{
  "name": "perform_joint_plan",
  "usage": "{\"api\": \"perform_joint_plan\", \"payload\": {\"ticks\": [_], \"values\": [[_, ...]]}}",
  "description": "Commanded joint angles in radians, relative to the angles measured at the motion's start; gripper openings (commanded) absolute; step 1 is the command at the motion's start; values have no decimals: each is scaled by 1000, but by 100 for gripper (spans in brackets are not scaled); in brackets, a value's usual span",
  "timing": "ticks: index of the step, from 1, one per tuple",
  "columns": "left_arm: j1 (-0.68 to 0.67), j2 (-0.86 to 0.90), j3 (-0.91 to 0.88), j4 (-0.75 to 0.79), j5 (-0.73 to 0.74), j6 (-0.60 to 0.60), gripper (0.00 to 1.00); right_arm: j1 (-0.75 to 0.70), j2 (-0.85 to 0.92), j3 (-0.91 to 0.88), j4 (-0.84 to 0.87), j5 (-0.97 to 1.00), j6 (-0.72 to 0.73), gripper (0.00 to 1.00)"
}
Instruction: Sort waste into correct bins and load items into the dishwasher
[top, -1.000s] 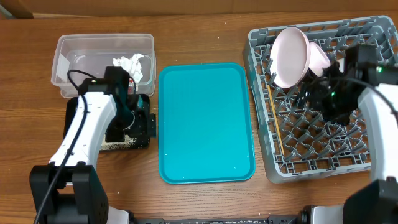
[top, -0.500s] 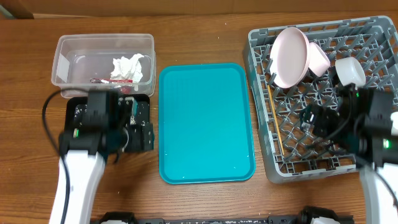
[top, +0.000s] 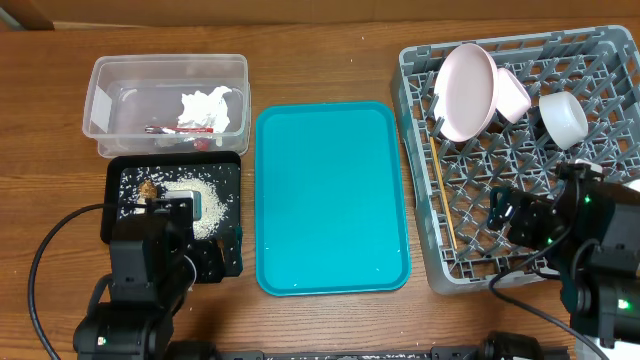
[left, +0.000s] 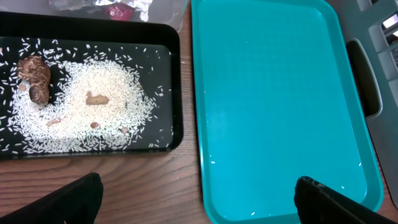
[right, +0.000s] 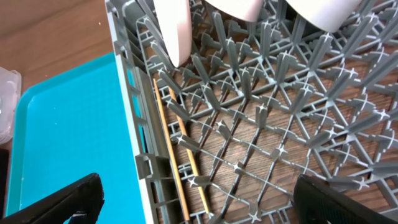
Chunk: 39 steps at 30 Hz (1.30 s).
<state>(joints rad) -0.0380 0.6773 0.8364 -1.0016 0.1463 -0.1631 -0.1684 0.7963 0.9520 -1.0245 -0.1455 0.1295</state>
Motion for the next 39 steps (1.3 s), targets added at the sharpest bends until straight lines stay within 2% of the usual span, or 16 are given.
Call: {"api": "perform_joint_plan", "payload": {"ticks": [1, 24, 32, 39], "values": [[-3, 6, -16, 4, 8, -20, 100, 1, 9, -9, 2, 14, 5, 100], [-3, 16, -16, 4, 7, -20, 100, 1, 163, -11, 2, 14, 5, 100], [-3, 16, -16, 4, 7, -20, 100, 15, 70, -11, 2, 14, 6, 100], [-3, 16, -16, 4, 8, -20, 100, 119, -93, -11, 2, 14, 5, 100]]}}
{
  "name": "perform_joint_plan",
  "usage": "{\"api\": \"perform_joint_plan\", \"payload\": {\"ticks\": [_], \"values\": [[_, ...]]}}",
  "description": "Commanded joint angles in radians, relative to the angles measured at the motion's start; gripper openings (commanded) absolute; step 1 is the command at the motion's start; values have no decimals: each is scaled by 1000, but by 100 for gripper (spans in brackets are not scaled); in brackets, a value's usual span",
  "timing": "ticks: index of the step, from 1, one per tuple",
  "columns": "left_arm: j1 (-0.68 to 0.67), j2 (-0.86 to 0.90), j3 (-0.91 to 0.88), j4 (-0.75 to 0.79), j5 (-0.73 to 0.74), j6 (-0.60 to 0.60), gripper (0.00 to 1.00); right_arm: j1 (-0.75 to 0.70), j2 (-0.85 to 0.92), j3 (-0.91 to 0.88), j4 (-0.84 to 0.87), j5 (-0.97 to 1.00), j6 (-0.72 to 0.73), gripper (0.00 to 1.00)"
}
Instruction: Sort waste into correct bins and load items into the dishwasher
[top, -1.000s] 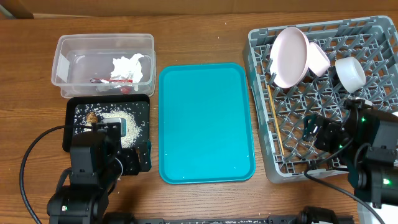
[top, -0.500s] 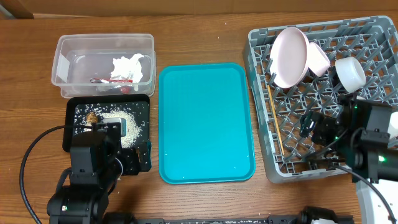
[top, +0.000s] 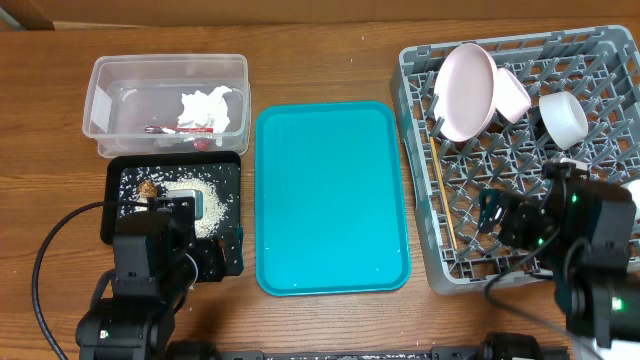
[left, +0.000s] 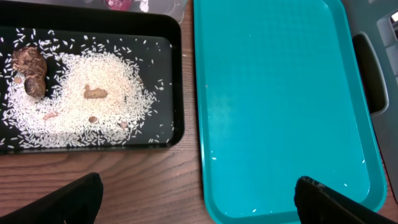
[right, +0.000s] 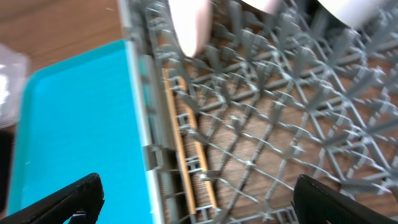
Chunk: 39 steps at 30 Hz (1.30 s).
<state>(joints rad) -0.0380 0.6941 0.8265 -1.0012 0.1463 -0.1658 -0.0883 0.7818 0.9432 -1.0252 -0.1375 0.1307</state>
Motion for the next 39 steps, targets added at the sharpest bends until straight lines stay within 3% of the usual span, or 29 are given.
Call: {"api": "perform_joint_plan", "payload": {"ticks": [1, 7, 12, 27, 35, 39], "values": [[-3, 0, -6, 3, 7, -18, 100, 48, -106, -2, 2, 6, 4, 100], [-3, 0, -6, 3, 7, -18, 100, 60, -234, -34, 26, 36, -6, 100], [-3, 0, -6, 3, 7, -18, 100, 60, -331, -188, 189, 31, -2, 100], [-3, 0, -6, 3, 7, -18, 100, 63, -774, -757, 990, 25, -3, 100], [-3, 0, -6, 4, 7, -18, 100, 63, -779, -938, 1230, 94, -3, 100], [-3, 0, -6, 3, 7, -18, 100, 65, -779, -936, 1187, 180, -3, 100]]}}
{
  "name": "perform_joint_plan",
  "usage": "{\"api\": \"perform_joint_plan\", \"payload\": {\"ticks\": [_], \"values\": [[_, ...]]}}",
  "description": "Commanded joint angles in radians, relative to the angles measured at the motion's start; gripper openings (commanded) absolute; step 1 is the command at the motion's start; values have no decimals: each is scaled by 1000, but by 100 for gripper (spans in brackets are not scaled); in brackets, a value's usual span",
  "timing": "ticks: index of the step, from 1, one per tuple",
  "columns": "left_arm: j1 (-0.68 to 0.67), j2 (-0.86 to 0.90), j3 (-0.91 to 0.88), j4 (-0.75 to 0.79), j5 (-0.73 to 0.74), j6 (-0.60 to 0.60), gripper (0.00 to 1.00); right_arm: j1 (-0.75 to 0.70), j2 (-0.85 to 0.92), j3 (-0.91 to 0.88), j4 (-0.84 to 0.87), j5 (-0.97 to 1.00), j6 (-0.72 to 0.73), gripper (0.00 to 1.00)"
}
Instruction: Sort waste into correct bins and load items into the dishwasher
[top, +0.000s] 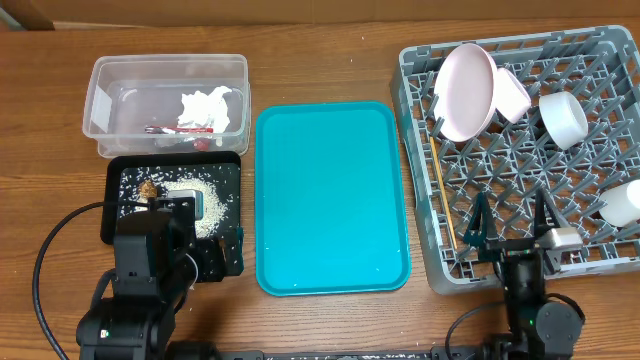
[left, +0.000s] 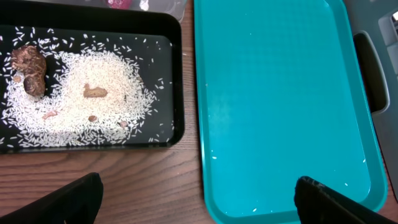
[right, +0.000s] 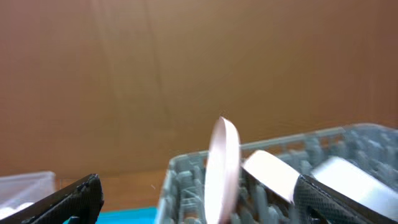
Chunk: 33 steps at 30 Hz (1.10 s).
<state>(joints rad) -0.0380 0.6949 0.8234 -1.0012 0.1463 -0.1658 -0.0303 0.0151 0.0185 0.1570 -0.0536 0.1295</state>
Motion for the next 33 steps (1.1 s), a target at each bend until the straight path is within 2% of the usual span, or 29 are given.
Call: {"api": "perform_joint_plan", "payload": {"ticks": [1, 4, 6, 33], "values": [[-3, -1, -3, 3, 7, -18, 100, 7, -12, -11, -8, 114, -2, 100], [-3, -1, -3, 4, 8, -18, 100, 7, -12, -11, -111, 135, -2, 100], [-3, -1, -3, 3, 7, -18, 100, 7, -12, -11, -242, 132, -2, 100], [-3, -1, -3, 4, 7, -18, 100, 7, -12, -11, -233, 123, -2, 100]]}}
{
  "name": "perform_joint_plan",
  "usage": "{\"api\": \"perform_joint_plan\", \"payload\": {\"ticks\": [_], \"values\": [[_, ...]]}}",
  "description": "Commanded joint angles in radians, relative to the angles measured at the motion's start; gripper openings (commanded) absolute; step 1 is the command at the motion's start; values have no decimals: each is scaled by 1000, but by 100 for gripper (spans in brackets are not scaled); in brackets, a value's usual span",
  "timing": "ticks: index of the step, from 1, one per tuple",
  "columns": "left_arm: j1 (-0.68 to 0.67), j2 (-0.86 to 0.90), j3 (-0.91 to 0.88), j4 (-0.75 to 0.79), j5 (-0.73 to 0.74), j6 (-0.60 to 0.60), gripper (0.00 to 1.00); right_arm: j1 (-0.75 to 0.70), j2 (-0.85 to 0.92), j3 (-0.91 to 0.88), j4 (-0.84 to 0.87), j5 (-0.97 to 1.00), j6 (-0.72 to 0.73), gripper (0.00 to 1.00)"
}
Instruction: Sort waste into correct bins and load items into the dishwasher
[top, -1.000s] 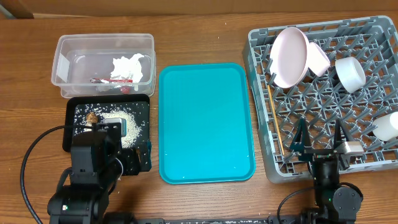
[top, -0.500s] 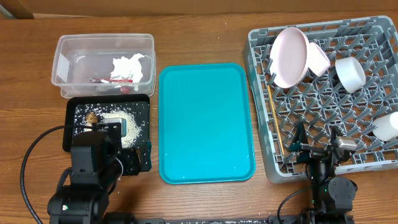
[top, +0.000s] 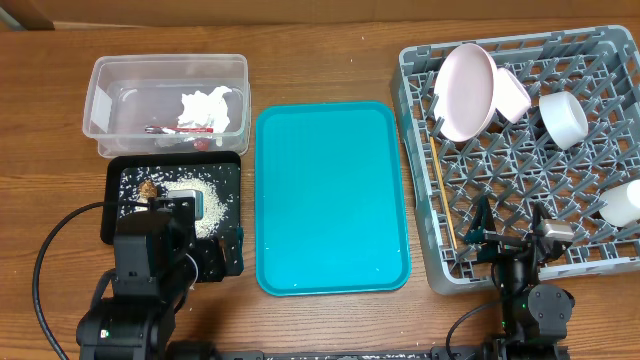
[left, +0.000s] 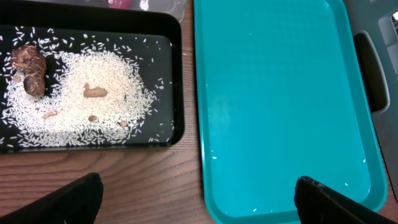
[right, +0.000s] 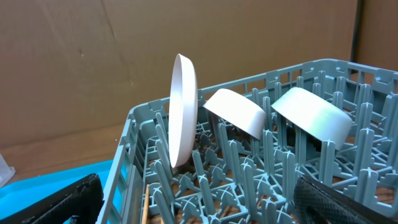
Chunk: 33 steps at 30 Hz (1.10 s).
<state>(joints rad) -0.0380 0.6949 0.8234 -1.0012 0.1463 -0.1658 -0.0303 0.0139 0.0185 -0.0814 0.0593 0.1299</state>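
The teal tray (top: 330, 195) lies bare in the middle. Left of it, the black tray (left: 176, 74) holds scattered rice (left: 93, 99) and brown food scraps (left: 30, 68). The clear bin (top: 165, 95) behind it holds crumpled paper and wrappers. The grey dish rack (top: 412, 120) carries a pink plate (right: 182, 118), a pink bowl (right: 235, 112), a white bowl (right: 311, 115), a white cup (top: 622, 203) and chopsticks (top: 445, 200). My left gripper (left: 199, 205) is open over the table between the trays. My right gripper (right: 199, 202) is open at the rack's front edge, holding nothing.
The rack fills the right side of the table, its upright prongs standing in front of my right gripper. A black cable (top: 45, 270) loops at the left of the left arm. A brown cardboard wall (right: 93, 62) stands behind the table.
The right wrist view was blurred and aimed at the cardboard wall; now it is sharp and looks level across the rack's prongs. The left arm has not moved.
My right gripper was open low over the rack's front right, looking down on the chopsticks and covering the cup. Then it was a little further left. Then the arm stood back at the rack's front edge with the white cup showing, where it remains.
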Motion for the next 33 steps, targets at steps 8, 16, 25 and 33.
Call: {"api": "perform_joint_plan", "payload": {"ticks": [8, 16, 25, 33], "values": [[-3, -1, -3, 4, 7, -18, 100, 7, -11, -11, 5, 10, -2, 100], [-3, -55, -9, -9, -59, 17, 100, 7, -11, -11, 5, 10, -2, 100], [-3, -473, -437, 465, -113, 16, 100, 7, -11, -11, 5, 10, -2, 100], [-2, -661, -681, 858, -113, 74, 100, 7, -11, -11, 5, 10, -2, 100]]}}
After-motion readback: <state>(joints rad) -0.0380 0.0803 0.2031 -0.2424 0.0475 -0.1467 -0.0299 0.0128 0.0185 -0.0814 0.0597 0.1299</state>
